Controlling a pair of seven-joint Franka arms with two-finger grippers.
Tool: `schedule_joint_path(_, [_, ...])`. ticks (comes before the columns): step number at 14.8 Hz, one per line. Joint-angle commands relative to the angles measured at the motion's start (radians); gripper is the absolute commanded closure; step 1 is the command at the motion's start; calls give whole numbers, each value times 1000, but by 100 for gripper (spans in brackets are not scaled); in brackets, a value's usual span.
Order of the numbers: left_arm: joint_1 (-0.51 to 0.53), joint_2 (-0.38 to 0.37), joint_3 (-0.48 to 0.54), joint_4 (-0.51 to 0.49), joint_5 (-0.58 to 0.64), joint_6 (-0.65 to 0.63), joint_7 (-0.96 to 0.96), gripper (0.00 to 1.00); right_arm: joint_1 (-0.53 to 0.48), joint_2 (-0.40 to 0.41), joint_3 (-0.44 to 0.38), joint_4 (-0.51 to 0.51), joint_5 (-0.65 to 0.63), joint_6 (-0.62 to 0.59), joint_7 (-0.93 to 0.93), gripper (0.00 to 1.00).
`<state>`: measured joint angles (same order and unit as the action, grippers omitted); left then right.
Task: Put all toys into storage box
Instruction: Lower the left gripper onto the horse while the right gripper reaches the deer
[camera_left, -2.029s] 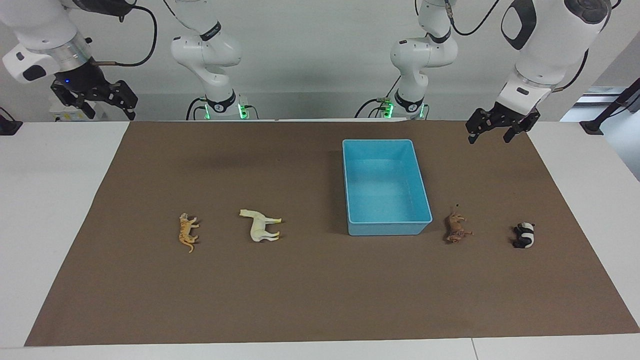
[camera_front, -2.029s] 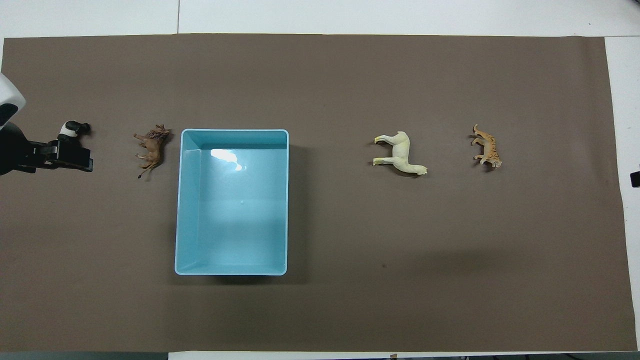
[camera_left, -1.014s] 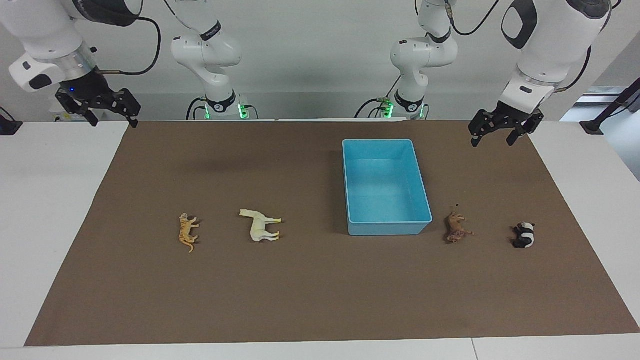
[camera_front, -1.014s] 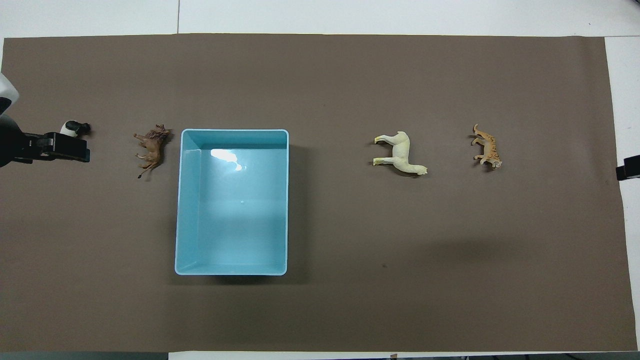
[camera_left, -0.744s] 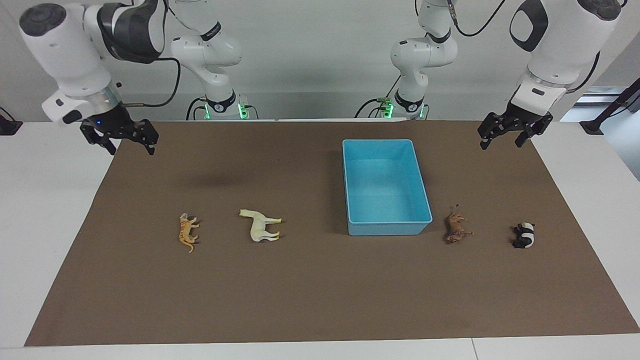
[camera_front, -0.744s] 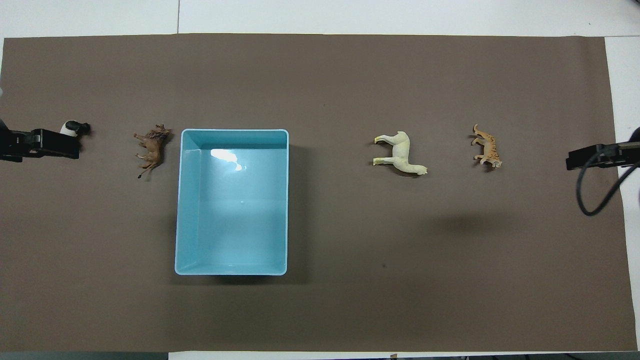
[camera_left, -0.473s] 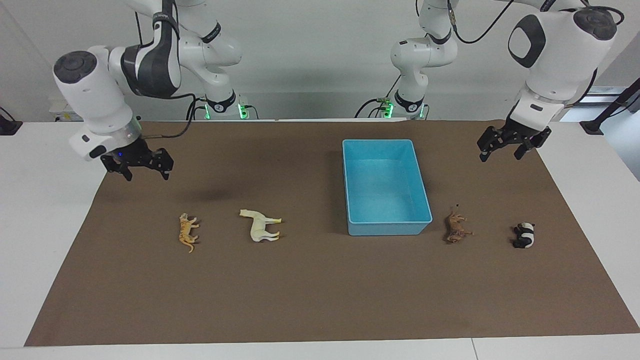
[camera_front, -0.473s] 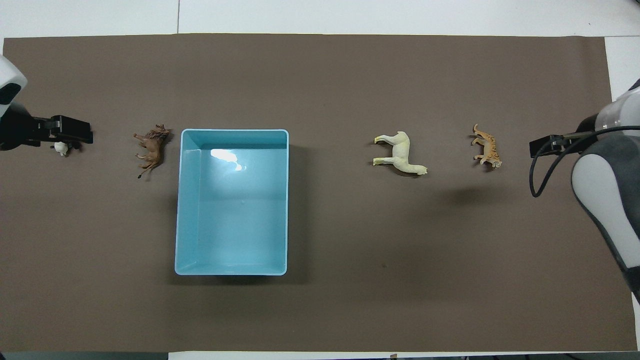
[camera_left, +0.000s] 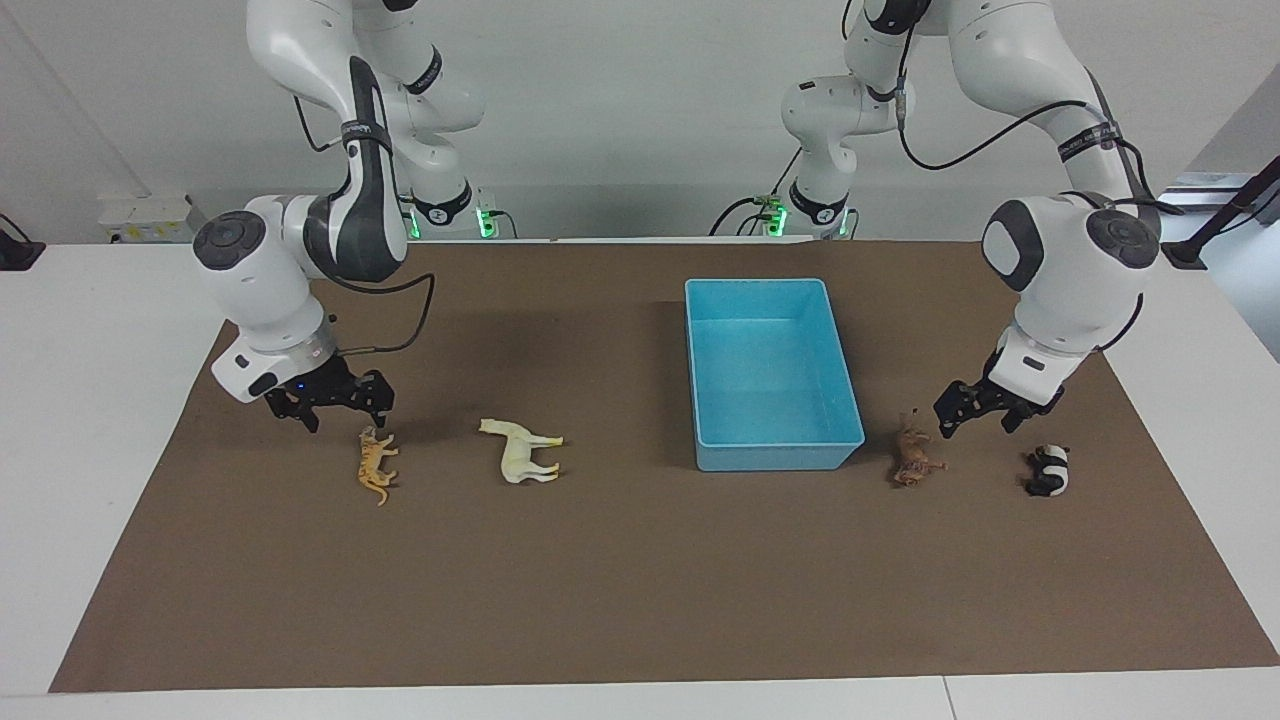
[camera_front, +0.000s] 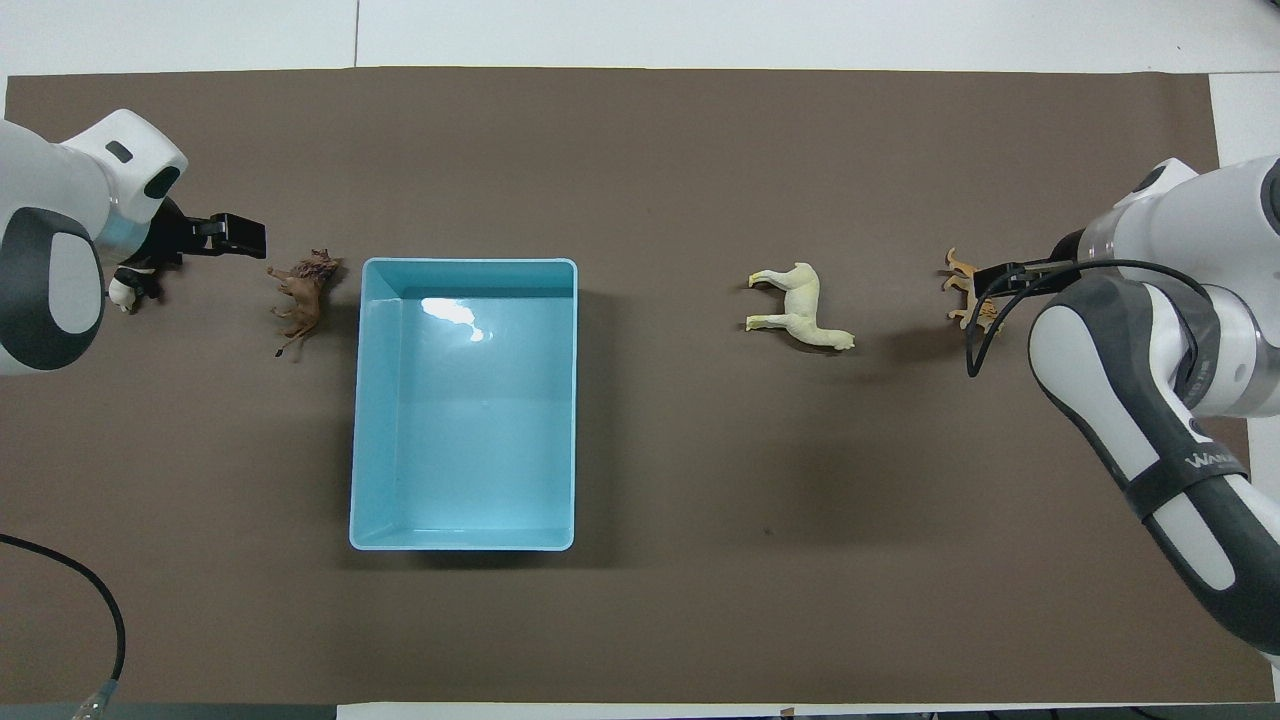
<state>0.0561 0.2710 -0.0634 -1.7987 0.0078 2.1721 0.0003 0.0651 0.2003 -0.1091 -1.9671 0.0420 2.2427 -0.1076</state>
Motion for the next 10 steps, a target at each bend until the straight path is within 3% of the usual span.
schedule_joint_path(1, [-7, -32, -6, -112, 3, 66, 15, 0, -4, 36, 5, -13, 21, 58, 2, 0])
schedule_joint_path(6, [-29, 17, -6, -139, 3, 130, 15, 0, -1, 126, 5, -23, 21, 178, -23, 0])
schedule_joint_path(10, [-30, 56, -6, -162, 1, 212, 14, 0, 1, 142, 5, -32, 21, 199, -50, 0])
